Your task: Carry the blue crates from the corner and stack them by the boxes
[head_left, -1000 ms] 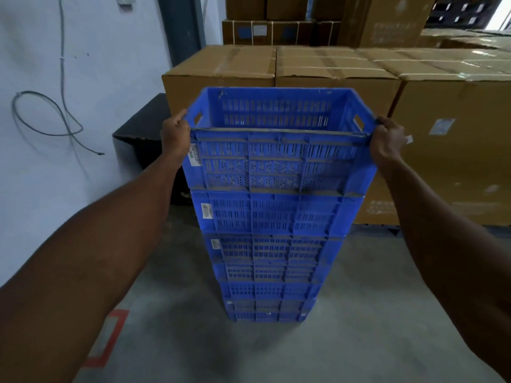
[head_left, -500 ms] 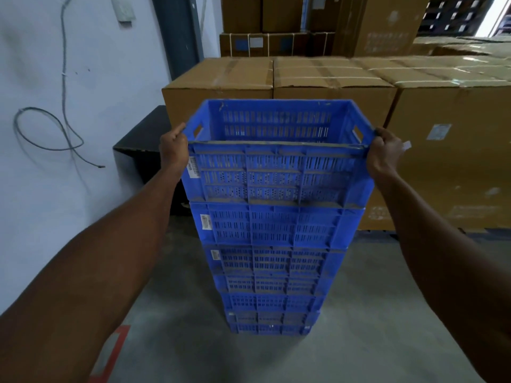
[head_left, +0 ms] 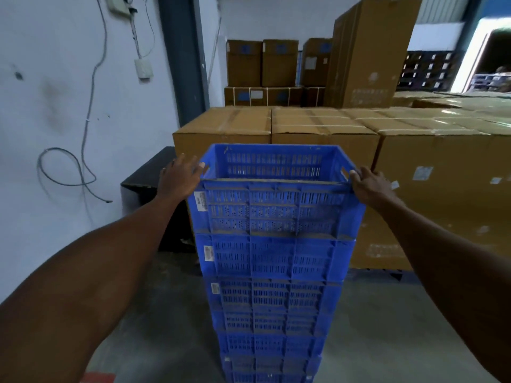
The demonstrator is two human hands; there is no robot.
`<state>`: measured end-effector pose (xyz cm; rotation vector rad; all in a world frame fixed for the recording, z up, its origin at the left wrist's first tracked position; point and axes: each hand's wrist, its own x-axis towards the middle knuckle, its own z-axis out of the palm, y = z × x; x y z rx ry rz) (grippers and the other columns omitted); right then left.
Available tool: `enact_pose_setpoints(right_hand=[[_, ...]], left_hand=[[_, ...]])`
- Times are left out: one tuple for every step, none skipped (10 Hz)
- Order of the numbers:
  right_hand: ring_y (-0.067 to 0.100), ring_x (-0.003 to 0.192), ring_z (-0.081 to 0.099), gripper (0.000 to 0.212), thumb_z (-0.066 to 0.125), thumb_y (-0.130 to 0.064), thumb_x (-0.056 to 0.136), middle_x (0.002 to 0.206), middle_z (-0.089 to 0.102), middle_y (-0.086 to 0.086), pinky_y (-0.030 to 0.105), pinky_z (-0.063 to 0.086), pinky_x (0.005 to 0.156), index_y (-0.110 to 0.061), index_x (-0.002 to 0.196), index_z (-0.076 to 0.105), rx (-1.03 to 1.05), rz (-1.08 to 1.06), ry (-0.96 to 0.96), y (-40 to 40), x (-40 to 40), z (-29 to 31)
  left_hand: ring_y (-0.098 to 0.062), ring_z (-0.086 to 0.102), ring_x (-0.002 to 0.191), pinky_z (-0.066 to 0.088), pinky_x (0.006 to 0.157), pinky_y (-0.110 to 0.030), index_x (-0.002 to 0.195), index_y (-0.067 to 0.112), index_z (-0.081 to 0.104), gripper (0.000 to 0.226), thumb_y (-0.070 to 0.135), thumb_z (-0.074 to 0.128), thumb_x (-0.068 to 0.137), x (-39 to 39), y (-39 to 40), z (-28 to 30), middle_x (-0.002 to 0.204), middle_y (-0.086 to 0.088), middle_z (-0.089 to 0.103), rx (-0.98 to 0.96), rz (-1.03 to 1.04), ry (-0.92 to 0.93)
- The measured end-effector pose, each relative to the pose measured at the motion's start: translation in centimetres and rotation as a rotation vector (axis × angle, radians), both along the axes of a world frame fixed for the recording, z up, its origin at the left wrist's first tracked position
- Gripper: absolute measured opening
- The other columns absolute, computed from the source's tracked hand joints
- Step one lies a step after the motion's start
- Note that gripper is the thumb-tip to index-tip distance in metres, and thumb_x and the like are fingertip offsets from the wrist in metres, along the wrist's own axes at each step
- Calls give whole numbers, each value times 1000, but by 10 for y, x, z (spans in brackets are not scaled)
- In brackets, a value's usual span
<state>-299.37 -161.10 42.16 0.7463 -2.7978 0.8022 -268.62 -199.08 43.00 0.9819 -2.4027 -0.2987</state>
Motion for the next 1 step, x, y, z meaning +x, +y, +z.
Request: enact_pose_setpoints(right_hand=[[39,146,22,70,21,-70,95,160,25,15,63,25,112,-31,153,23,77,85,146,1,23,20]], left_hand=[[-36,34,145,27,116,-58,151,24,42,59,54,37,101,1,25,12,159,-14,36,-291,-23,9]])
